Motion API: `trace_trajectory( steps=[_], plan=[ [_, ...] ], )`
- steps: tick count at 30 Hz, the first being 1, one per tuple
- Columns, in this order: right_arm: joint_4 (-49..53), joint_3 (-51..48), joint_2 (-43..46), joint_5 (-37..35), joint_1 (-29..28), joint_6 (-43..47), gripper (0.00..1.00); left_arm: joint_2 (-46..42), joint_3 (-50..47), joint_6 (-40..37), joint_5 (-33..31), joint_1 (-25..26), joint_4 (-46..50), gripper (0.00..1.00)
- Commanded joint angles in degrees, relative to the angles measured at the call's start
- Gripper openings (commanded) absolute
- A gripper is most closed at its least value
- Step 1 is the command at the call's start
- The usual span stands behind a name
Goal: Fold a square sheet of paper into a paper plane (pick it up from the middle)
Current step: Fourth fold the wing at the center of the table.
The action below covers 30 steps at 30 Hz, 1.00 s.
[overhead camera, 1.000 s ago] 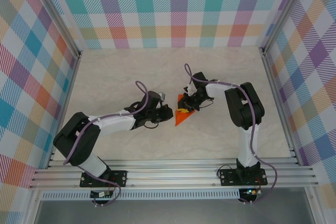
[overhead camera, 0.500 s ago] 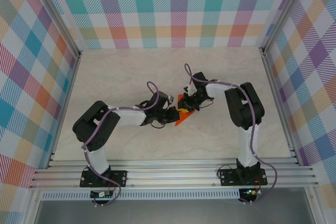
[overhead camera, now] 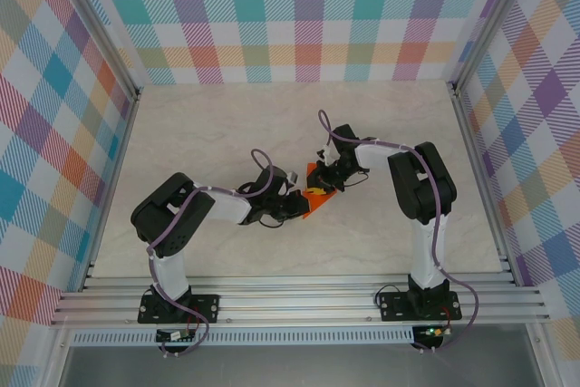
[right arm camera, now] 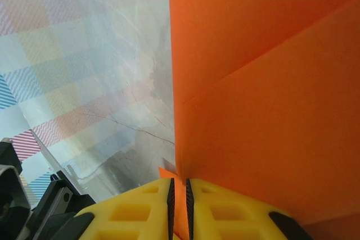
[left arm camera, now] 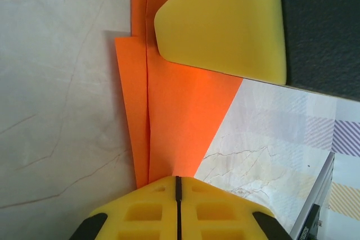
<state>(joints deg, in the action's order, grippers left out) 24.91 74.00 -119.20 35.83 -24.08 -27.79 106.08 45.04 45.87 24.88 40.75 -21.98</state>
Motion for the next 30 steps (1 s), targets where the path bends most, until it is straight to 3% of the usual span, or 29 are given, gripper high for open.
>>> trace_trajectory(
  steps=[1,15,18,25,30],
  plan=[
    [1.72,-1.53,-3.41,-6.15,0.08,0.68,0.17,-0.44,-3.34,0.9,4.15,0.85,3.71,0.08],
    [1.61,-1.82,-3.33,-6.39,0.08,0.33,0.17,-0.69,-6.46,0.61,7.42,3.08,8.38,0.09],
    [1.59,-1.84,-3.14,-6.1,0.08,0.28,0.17,-3.3,-7.91,1.11,4.61,3.0,8.82,0.07],
    [1.82,-1.5,-2.97,-5.95,0.08,0.43,0.17,-18.59,-6.33,-1.2,-7.08,1.74,14.02,0.08],
    [1.64,-1.31,-3.2,-5.49,0.08,0.21,0.17,-15.05,-1.13,-1.99,-4.76,0.52,11.36,0.08]
  ],
)
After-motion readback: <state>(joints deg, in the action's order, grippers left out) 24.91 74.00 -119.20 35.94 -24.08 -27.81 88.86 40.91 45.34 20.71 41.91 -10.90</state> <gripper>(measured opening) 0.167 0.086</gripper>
